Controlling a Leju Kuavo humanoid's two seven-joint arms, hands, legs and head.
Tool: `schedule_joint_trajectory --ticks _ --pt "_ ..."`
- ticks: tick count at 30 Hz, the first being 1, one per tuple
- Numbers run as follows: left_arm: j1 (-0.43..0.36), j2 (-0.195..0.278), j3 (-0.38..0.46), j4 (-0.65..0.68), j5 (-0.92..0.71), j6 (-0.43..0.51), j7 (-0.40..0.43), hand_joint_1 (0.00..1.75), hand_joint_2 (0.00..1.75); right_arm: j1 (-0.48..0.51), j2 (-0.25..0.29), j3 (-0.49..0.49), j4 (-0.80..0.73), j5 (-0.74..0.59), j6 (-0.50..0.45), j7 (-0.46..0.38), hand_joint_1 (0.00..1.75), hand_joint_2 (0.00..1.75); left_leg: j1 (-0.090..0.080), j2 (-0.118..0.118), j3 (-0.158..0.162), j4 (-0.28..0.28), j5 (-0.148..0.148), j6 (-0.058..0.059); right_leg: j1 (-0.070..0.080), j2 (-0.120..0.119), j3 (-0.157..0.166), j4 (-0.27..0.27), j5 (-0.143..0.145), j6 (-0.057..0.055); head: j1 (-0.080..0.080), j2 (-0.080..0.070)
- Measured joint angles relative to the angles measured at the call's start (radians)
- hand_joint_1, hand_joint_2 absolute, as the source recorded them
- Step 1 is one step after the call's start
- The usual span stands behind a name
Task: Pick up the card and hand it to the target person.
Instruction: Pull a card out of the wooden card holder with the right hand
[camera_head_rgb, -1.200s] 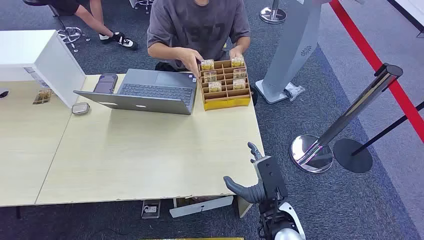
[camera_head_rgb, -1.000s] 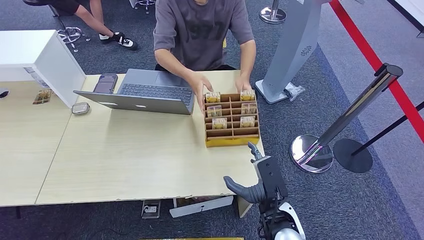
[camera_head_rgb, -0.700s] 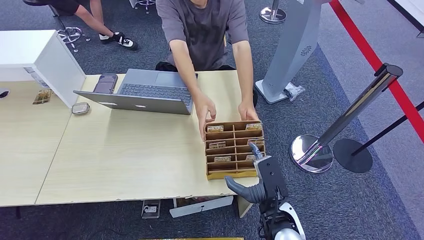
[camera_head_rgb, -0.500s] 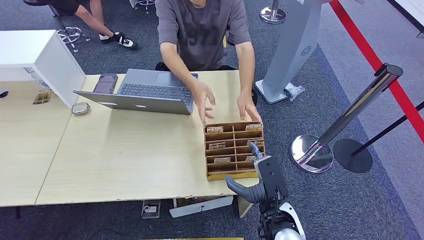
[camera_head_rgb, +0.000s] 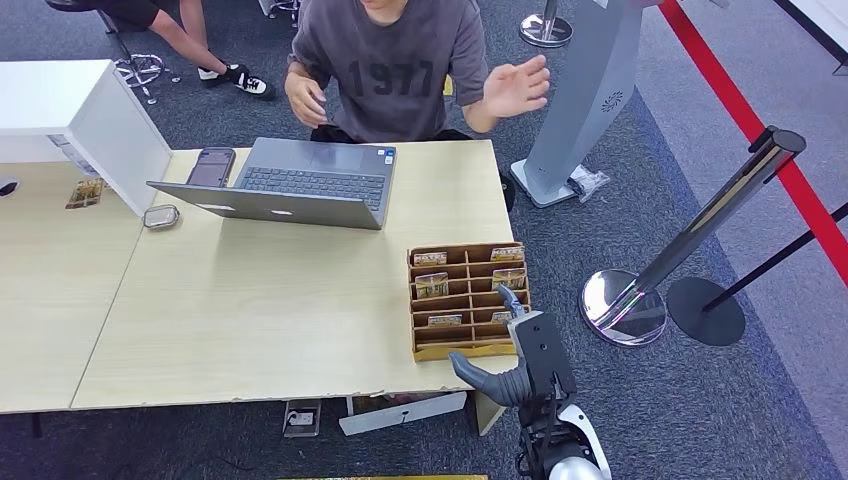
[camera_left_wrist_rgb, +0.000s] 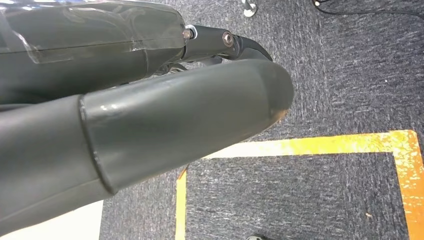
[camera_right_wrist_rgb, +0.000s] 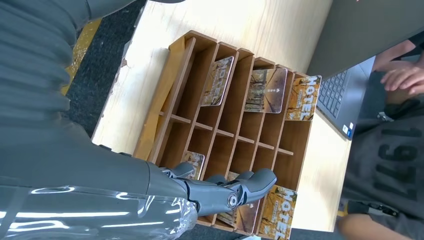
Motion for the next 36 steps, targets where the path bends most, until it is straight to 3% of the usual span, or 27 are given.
schedule_joint_trajectory --ticks 36 --pt "0.0 -0.005 0.032 -0.003 0.0 0.004 0.003 0.0 0.0 -0.009 0.0 0.0 0.0 0.015 0.008 0.008 0.0 1.75 0.0 0.0 0.0 0.0 0.0 0.0 0.0 0.0 0.0 0.0 0.0 0.0 0.0 0.0"
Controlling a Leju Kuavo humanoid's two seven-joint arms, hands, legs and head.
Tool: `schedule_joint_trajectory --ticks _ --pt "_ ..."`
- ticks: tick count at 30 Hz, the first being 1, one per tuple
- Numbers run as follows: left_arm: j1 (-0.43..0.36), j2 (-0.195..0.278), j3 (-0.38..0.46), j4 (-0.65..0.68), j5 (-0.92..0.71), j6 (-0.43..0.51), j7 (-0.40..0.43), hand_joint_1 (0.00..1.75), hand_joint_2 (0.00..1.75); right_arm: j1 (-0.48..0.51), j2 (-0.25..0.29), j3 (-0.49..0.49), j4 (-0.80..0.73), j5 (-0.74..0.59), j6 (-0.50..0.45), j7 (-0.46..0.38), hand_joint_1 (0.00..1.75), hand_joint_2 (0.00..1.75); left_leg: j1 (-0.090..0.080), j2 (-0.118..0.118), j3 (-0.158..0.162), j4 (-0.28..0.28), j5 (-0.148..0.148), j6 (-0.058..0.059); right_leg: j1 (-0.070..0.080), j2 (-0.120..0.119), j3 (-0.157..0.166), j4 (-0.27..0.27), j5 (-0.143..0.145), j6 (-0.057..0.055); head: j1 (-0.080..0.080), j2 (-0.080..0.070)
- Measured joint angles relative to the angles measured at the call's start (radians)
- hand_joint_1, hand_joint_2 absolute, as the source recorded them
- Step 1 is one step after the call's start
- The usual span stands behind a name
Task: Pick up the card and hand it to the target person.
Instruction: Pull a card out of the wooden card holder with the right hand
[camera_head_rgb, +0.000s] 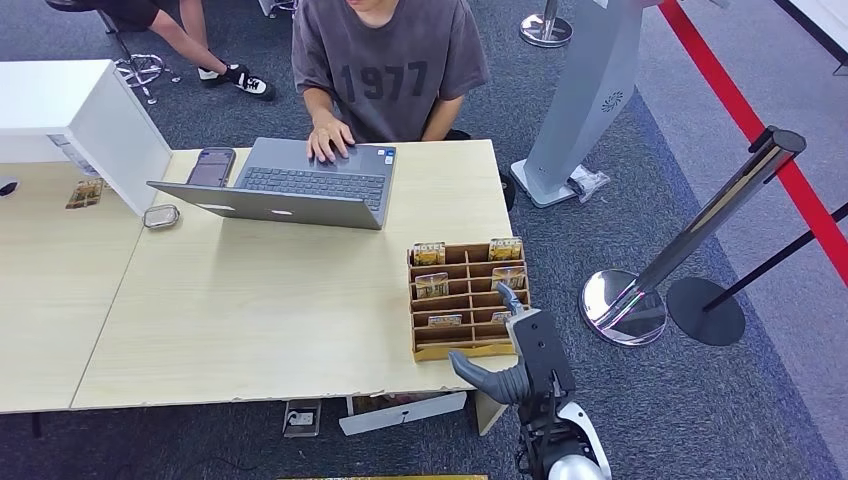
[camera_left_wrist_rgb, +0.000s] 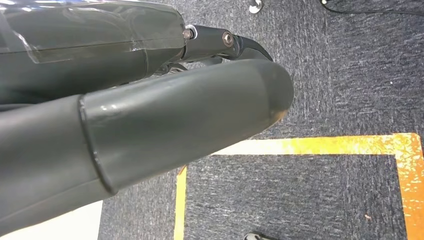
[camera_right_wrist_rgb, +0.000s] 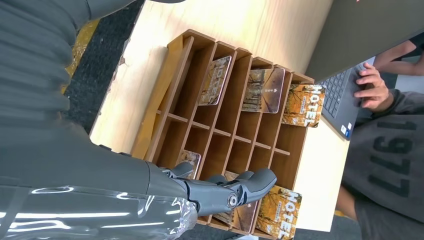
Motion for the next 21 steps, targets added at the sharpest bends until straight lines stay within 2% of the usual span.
schedule_joint_trajectory --ticks 10,21 --pt "0.0 0.0 0.008 -0.002 -0.011 0.0 0.0 0.0 0.0 -0.005 0.0 -0.002 -0.001 0.089 -0.004 0.008 0.0 1.75 0.0 0.0 0.0 0.0 0.0 0.0 0.0 0.0 0.0 0.0 0.0 0.0 0.0 0.0" --pt "-0.001 0.0 0.029 -0.003 -0.024 0.006 0.003 0.0 0.0 -0.005 0.006 -0.04 -0.046 0.309 -0.017 0.045 0.0 1.75 0.0 0.0 0.0 0.0 0.0 0.0 0.0 0.0 0.0 0.0 0.0 0.0 0.0 0.0"
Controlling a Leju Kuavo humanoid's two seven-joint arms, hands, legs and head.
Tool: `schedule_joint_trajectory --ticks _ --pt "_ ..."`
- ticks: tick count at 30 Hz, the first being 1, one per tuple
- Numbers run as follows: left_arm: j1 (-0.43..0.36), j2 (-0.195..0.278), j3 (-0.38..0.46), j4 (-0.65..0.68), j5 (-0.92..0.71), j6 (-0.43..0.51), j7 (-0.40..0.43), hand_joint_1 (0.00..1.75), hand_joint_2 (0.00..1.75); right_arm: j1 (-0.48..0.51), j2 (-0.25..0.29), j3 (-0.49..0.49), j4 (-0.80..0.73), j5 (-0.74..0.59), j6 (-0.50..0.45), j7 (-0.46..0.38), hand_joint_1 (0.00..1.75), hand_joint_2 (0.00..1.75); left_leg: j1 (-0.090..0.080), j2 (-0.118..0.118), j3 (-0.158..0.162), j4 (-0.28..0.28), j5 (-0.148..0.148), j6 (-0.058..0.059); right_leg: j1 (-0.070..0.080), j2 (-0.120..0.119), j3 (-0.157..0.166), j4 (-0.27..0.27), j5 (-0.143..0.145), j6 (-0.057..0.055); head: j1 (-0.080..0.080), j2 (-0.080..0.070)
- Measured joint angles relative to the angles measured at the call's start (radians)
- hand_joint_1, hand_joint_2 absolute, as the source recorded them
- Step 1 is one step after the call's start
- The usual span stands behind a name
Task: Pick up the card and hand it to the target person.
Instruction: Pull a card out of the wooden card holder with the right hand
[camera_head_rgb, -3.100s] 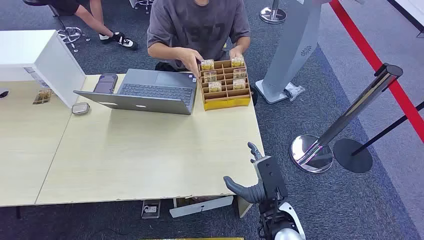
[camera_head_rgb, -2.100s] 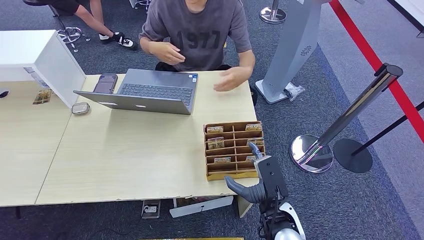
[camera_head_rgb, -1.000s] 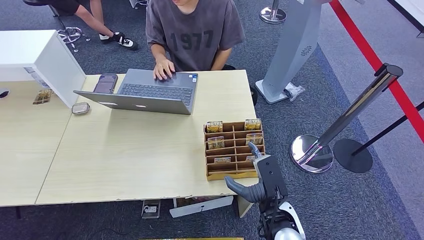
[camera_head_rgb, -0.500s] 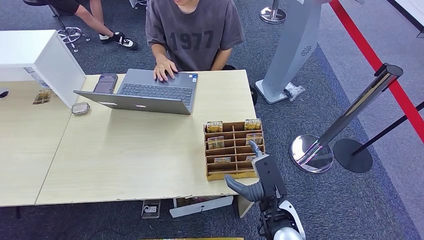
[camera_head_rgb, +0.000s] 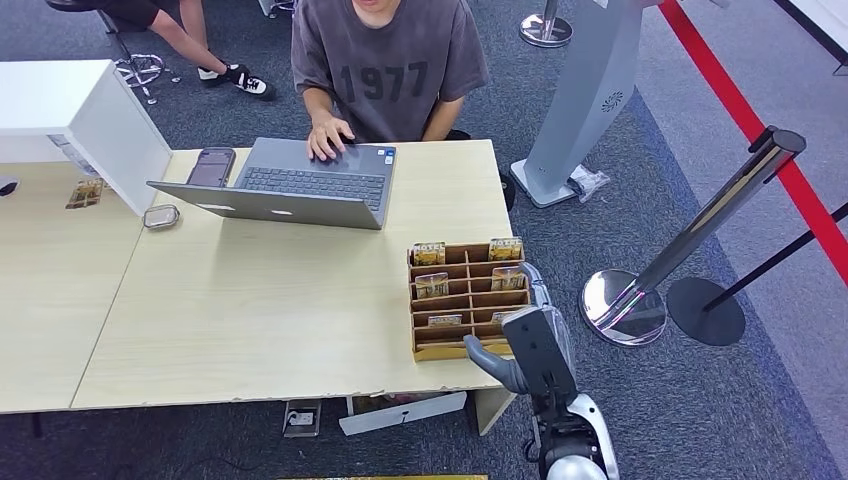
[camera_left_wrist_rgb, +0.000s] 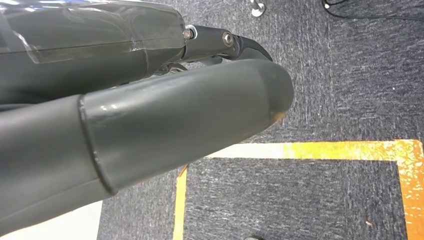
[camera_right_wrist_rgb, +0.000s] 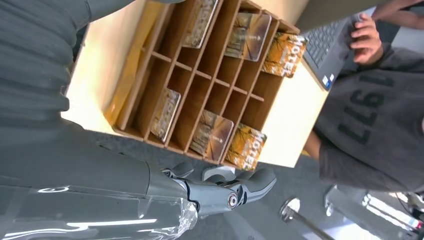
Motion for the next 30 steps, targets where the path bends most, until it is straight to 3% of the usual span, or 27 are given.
schedule_joint_trajectory --ticks 6,12,16,20,24,30 --pt "0.0 0.0 0.005 0.0 -0.004 0.0 0.001 0.0 0.0 0.0 0.0 -0.016 -0.017 0.057 0.006 0.008 0.0 1.75 0.0 0.0 0.0 0.0 0.0 0.0 0.0 0.0 0.0 0.0 0.0 0.0 0.0 0.0" --pt "0.0 0.0 0.017 -0.001 -0.012 0.0 0.008 0.0 0.0 0.002 0.017 -0.055 -0.041 0.292 0.047 0.049 0.02 1.75 0.0 0.0 0.0 0.0 0.0 0.0 0.0 0.0 0.0 0.0 0.0 0.0 0.0 0.0" --pt "0.0 0.0 0.025 -0.004 -0.022 0.0 0.012 0.0 0.0 0.006 0.035 -0.098 -0.059 0.413 0.105 0.068 0.29 1.75 0.0 0.0 0.0 0.0 0.0 0.0 0.0 0.0 0.0 0.0 0.0 0.0 0.0 0.0" --pt "0.0 -0.001 0.037 -0.008 -0.032 0.0 0.015 0.0 0.0 0.006 0.039 -0.129 -0.065 0.471 0.171 0.099 0.38 1.75 0.0 0.0 0.0 0.0 0.0 0.0 0.0 0.0 0.0 0.0 0.0 0.0 0.0 0.0" --pt "0.0 -0.001 0.045 -0.01 -0.039 -0.001 0.015 0.0 0.0 0.005 0.038 -0.138 -0.065 0.503 0.211 0.122 0.7 1.75 0.0 0.0 0.0 0.0 0.0 0.0 0.0 0.0 0.0 0.0 0.0 0.0 0.0 0.0" --pt "-0.001 -0.001 0.058 -0.015 -0.047 -0.004 0.015 0.0 0.0 -0.009 0.038 -0.137 -0.051 0.512 0.268 0.157 0.72 1.75 0.0 0.0 0.0 0.0 0.0 0.0 0.0 0.0 0.0 0.0 0.0 0.0 0.0 0.0"
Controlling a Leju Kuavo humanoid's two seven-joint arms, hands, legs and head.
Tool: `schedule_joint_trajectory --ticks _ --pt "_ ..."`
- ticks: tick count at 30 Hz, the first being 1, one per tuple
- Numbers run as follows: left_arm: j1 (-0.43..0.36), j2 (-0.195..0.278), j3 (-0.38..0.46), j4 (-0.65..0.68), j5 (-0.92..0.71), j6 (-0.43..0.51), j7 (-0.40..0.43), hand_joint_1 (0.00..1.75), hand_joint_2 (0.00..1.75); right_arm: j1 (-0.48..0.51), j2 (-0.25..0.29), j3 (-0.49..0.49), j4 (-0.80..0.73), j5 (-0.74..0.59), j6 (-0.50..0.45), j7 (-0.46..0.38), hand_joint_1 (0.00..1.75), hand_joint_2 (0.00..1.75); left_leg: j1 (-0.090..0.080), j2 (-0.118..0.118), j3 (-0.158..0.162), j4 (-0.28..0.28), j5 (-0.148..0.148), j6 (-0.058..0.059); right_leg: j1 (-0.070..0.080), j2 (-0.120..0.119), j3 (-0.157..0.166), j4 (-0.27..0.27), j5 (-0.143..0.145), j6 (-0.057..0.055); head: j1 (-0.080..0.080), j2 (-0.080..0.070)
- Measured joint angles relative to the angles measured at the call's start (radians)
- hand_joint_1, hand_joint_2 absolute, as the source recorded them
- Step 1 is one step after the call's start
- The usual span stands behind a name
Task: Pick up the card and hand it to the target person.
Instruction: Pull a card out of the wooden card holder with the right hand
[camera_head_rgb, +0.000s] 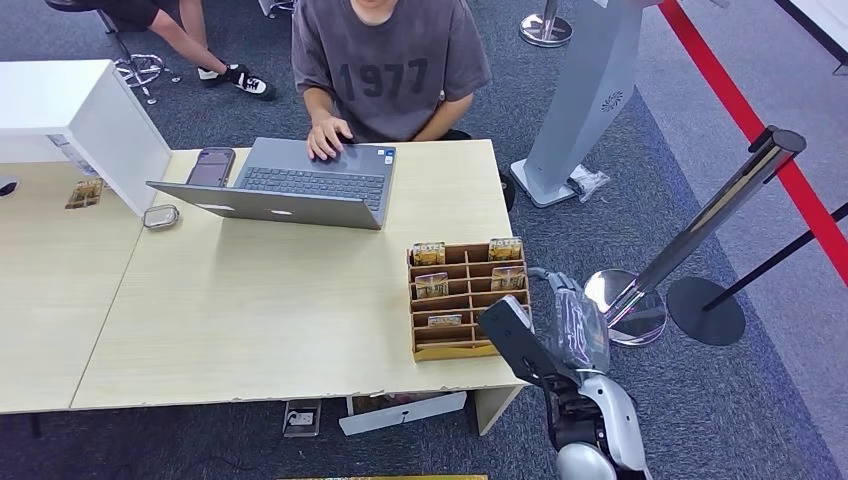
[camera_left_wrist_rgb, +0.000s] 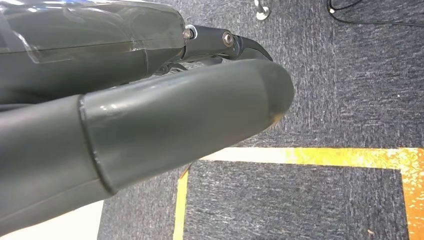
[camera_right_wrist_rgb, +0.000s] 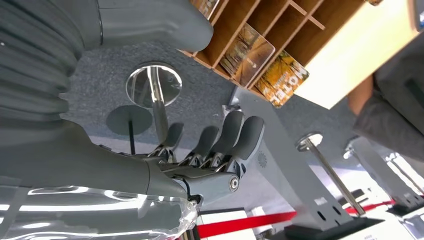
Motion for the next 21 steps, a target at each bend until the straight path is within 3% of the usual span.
schedule_joint_trajectory --ticks 3,8,21 --pt "0.0 0.0 0.005 -0.001 -0.005 0.0 0.001 0.0 0.0 -0.005 0.0 0.0 0.011 -0.004 0.017 0.01 0.82 1.75 0.0 0.0 0.0 0.0 0.0 0.0 0.0 0.0 0.0 0.0 0.0 0.0 0.0 0.0" --pt "0.0 0.0 0.008 -0.002 -0.015 0.001 0.003 0.0 0.0 -0.015 -0.001 0.002 0.029 -0.001 0.059 0.027 0.86 1.75 0.0 0.0 0.0 0.0 0.0 0.0 0.0 0.0 0.0 0.0 0.0 0.0 0.0 0.0" --pt "-0.002 0.002 0.021 -0.004 -0.032 -0.005 0.002 0.0 0.0 -0.057 -0.004 0.034 0.118 0.001 0.101 0.045 0.75 1.75 0.0 0.0 -0.001 0.0 0.0 0.0 0.0 0.0 0.0 0.0 0.0 0.0 0.0 0.0"
